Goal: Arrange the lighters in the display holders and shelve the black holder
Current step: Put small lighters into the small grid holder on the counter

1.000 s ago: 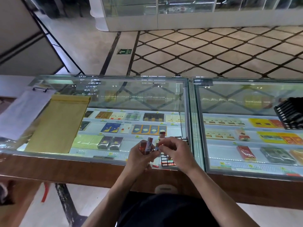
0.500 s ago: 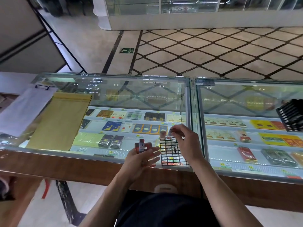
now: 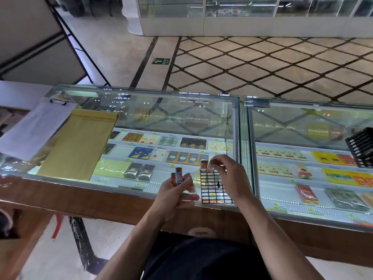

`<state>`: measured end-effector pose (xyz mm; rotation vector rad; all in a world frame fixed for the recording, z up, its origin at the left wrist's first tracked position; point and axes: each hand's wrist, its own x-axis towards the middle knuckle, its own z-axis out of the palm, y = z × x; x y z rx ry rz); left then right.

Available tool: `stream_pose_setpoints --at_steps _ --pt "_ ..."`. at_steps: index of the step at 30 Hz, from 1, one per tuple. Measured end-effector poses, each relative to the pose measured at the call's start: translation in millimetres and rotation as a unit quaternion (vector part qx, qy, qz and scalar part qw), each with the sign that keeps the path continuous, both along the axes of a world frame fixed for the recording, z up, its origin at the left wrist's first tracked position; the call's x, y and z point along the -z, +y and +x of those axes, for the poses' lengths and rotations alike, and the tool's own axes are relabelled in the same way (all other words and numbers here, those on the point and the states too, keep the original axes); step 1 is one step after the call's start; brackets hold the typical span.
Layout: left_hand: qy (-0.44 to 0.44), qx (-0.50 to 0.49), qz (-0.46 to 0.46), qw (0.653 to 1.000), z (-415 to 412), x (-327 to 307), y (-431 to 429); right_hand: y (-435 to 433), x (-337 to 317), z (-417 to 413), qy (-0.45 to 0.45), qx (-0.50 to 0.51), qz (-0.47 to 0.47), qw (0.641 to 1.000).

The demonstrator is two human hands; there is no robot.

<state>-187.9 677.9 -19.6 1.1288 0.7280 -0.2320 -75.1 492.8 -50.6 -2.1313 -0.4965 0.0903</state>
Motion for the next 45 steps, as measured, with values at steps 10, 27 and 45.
stream_pose_setpoints --at_steps 10,27,45 --pt "-0.026 0.064 0.020 0.997 -7 4 5 0 6 0 -0.015 0.013 -0.010 1.000" --pt "-0.074 0.095 0.016 0.993 -8 3 -2 -2 -10 -37 0.269 -0.059 0.204 0.940" --pt "0.004 0.032 -0.094 0.995 -9 9 9 -5 4 -19 -0.105 0.004 0.012 0.994"
